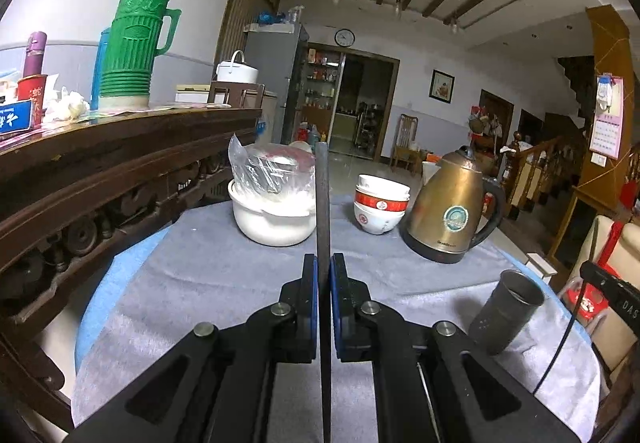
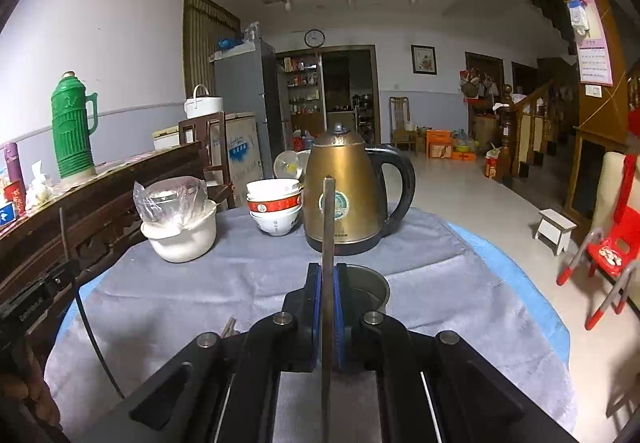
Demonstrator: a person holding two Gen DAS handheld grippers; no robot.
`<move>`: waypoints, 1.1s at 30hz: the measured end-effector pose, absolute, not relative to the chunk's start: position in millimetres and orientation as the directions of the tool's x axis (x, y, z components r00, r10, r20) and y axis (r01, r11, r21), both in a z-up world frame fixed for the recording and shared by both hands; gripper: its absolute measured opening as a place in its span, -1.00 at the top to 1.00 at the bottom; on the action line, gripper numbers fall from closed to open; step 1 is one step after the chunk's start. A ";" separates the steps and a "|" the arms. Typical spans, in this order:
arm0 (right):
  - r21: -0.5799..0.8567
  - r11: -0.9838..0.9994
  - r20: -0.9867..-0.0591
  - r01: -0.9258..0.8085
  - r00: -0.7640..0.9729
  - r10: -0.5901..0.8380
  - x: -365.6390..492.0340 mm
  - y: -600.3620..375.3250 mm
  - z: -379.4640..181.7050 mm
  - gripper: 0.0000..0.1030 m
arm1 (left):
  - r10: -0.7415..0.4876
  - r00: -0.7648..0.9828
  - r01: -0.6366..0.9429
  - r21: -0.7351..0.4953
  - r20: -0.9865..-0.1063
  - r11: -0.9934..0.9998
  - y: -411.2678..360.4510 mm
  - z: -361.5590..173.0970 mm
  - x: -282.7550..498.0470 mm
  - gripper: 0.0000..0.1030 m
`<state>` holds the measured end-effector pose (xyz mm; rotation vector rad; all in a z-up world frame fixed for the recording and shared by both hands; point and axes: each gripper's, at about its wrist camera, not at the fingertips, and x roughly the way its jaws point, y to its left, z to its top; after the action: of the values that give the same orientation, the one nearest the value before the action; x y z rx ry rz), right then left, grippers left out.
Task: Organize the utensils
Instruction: 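Lift both held chopsticks and carry them above the grey perforated cup, then lower both chopsticks into the grey cup and open both grippers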
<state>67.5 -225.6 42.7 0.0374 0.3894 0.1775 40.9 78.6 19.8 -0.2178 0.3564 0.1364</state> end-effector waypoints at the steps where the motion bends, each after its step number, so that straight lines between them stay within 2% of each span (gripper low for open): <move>1: 0.068 0.984 -0.373 -0.166 0.910 0.180 64.4 -226.1 43.9 0.88 | 0.092 0.930 -0.167 -0.185 -0.357 0.968 78.8 20.5 38.4 0.88; 13: 0.097 0.980 -0.362 -0.171 0.911 0.195 1.2 -251.0 53.1 0.86 | 0.042 0.943 -0.113 -0.199 -0.329 0.973 77.5 28.5 -33.4 0.86; 19: 0.128 0.980 -0.354 -0.153 0.916 0.190 -6.5 -261.1 56.8 0.86 | 0.016 0.945 -0.096 -0.229 -0.326 0.969 75.7 38.3 -32.7 0.86; 25: 0.159 0.976 -0.277 -0.148 0.942 0.189 -16.3 -276.1 83.6 0.86 | -0.051 0.965 -0.033 -0.309 -0.258 0.951 73.7 71.7 -30.6 0.86; 33: 0.185 0.970 -0.143 -0.159 0.972 0.187 -15.0 -291.2 133.1 0.86 | -0.201 0.967 0.123 -0.404 -0.157 0.906 46.6 119.6 -1.4 0.86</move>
<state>-15.0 -291.2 133.1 0.1737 0.1609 0.1757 -1.4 46.6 119.6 -0.4031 0.1982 -0.1684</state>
